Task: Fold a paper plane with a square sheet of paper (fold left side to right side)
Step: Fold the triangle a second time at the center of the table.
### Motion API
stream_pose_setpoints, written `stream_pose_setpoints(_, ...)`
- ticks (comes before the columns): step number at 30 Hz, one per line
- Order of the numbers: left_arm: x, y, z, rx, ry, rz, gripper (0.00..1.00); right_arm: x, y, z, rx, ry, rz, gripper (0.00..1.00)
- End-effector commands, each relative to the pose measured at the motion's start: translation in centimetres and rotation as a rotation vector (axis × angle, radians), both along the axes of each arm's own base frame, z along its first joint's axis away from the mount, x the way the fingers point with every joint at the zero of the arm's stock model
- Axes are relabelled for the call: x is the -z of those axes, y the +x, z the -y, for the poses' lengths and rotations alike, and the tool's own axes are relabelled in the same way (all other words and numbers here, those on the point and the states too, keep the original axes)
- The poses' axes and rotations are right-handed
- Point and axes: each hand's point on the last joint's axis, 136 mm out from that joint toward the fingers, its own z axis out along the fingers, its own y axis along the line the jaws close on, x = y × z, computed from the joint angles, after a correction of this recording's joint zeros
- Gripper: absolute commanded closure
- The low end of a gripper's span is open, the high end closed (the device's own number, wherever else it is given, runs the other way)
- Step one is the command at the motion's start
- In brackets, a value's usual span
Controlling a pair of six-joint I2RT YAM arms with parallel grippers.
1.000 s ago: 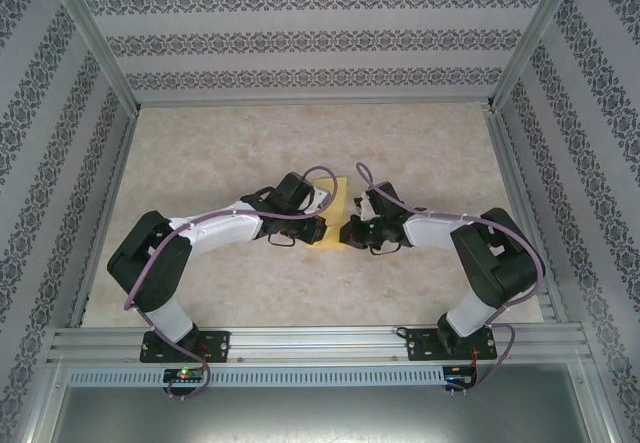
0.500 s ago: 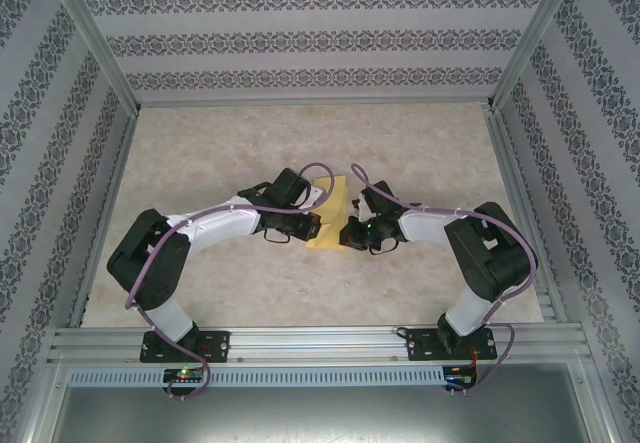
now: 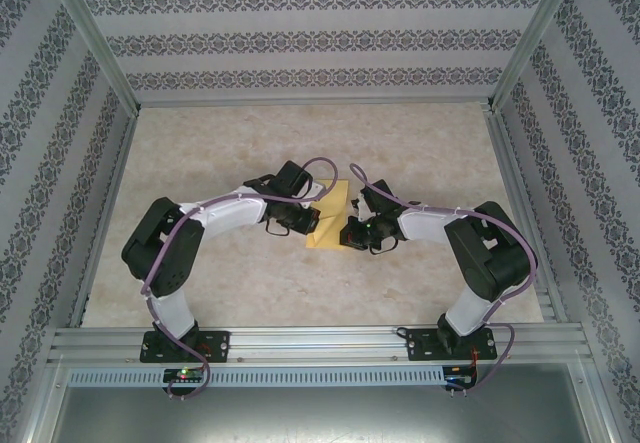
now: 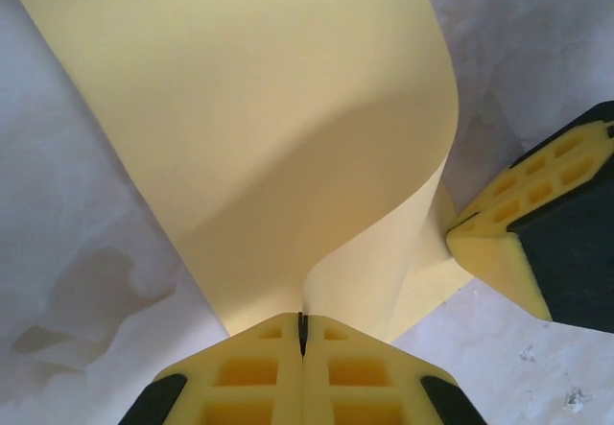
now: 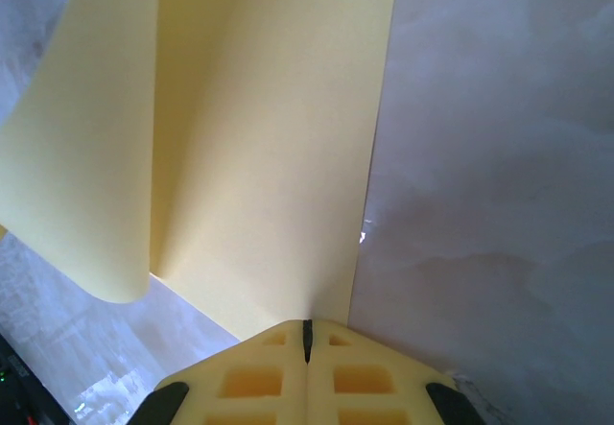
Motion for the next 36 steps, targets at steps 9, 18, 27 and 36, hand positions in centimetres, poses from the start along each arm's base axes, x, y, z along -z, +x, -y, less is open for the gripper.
stream_pose_setpoints(9, 1.1, 1.8, -0.9, 0.011, 0.064, -0.006, 0.99, 1.6, -1.4, 1.2, -0.023, -0.096, -0.046, 1.00)
stream_pose_setpoints(18, 1.5, 2.3, -1.2, 0.009, 0.096, 0.002, 0.99, 1.6, -1.6, 1.3, -0.026, -0.100, -0.045, 1.00)
stream_pose_setpoints(27, 2.0, 3.1, -1.2, 0.009, 0.124, 0.010, 0.99, 1.6, -1.7, 1.4, -0.030, -0.104, -0.044, 1.00)
stream_pose_setpoints(36, 2.3, 3.7, -1.0, 0.003, 0.122, 0.016, 0.99, 1.6, -1.8, 1.5, -0.029, -0.108, -0.048, 1.00)
